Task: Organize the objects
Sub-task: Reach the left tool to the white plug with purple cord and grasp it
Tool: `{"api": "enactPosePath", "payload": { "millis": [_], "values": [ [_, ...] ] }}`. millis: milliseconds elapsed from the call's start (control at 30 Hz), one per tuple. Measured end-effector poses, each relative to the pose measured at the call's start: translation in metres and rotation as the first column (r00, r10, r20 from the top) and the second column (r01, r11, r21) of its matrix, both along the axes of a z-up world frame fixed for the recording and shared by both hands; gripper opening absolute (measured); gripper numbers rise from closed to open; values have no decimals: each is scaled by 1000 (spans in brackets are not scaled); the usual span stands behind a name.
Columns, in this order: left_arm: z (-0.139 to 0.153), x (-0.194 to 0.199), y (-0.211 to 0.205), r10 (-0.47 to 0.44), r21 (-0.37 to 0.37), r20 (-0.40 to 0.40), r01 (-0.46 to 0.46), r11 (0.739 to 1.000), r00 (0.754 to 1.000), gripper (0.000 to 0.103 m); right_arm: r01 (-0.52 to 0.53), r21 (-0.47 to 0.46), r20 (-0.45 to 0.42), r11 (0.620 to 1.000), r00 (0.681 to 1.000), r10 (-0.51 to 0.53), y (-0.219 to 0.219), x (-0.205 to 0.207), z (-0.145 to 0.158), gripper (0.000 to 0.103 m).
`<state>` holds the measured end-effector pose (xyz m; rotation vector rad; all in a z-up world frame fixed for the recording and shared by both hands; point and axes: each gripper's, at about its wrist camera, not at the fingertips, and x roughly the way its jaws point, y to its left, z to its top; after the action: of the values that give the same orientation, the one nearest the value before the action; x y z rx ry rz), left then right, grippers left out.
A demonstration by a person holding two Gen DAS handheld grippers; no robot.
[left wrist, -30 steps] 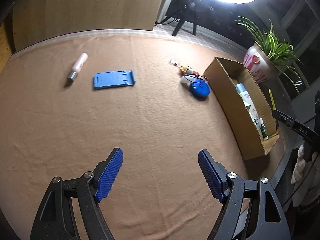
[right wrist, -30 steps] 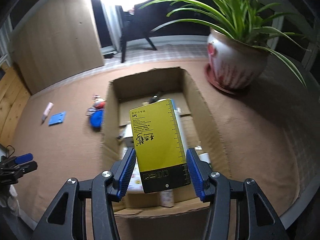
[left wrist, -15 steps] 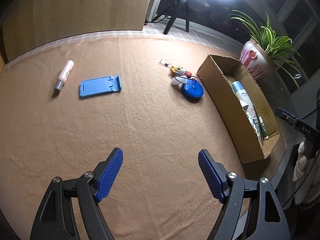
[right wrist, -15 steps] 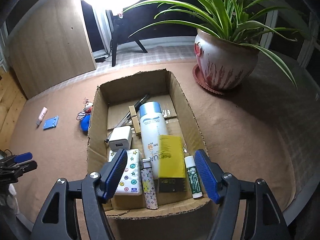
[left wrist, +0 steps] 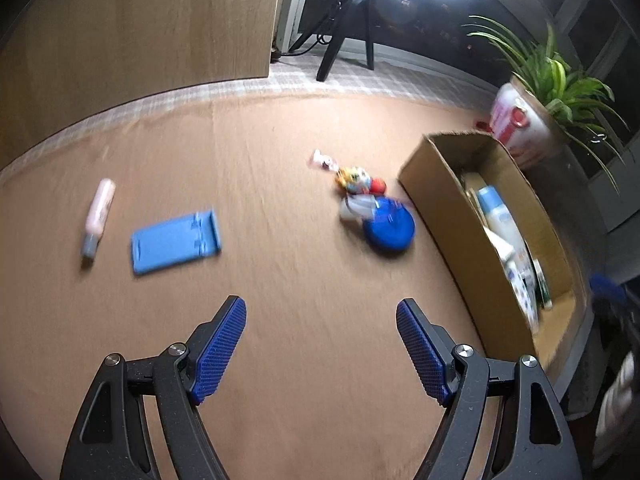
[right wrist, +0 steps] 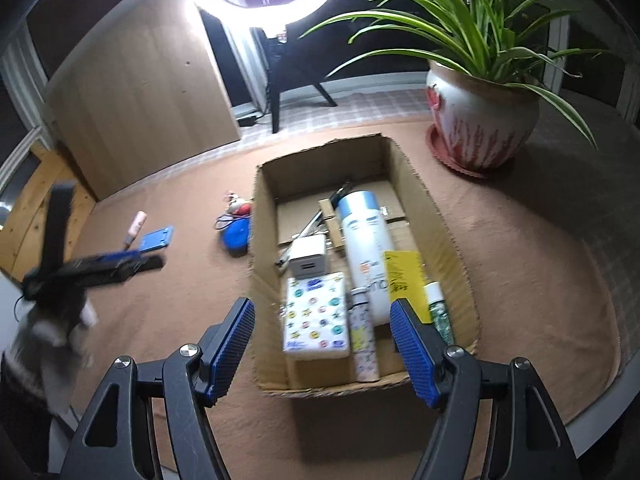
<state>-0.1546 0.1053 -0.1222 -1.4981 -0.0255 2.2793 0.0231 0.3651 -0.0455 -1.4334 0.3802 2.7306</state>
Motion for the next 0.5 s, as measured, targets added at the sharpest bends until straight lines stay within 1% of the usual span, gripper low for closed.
{"api": "enactPosePath", "payload": {
  "millis": [133, 300, 367, 433, 500],
  "values": [
    [-2, -38, 14, 4, 21, 15, -4, 1000, 1000, 77, -2, -9, 2, 1000, 1000, 2, -3, 4, 0, 66],
    [-6, -79, 34, 9, 18, 27, -9, 1000, 1000, 73, 20, -16, 20, 1000, 1000, -19, 5, 10, -6, 66],
    [-9, -94, 42, 11, 14, 30, -12, 1000, 999, 72, 31, -19, 27, 999, 999, -30, 8, 13, -8, 66],
    [-14, -108, 49, 18, 15, 42, -18, 1000, 999, 72, 45, -18, 41, 999, 998, -44, 14, 16, -11, 66],
    [-20, -122, 56, 12, 22, 69, -13, 1000, 998, 68, 64, -18, 46, 998, 997, -63, 20, 20, -13, 66]
  ]
}}
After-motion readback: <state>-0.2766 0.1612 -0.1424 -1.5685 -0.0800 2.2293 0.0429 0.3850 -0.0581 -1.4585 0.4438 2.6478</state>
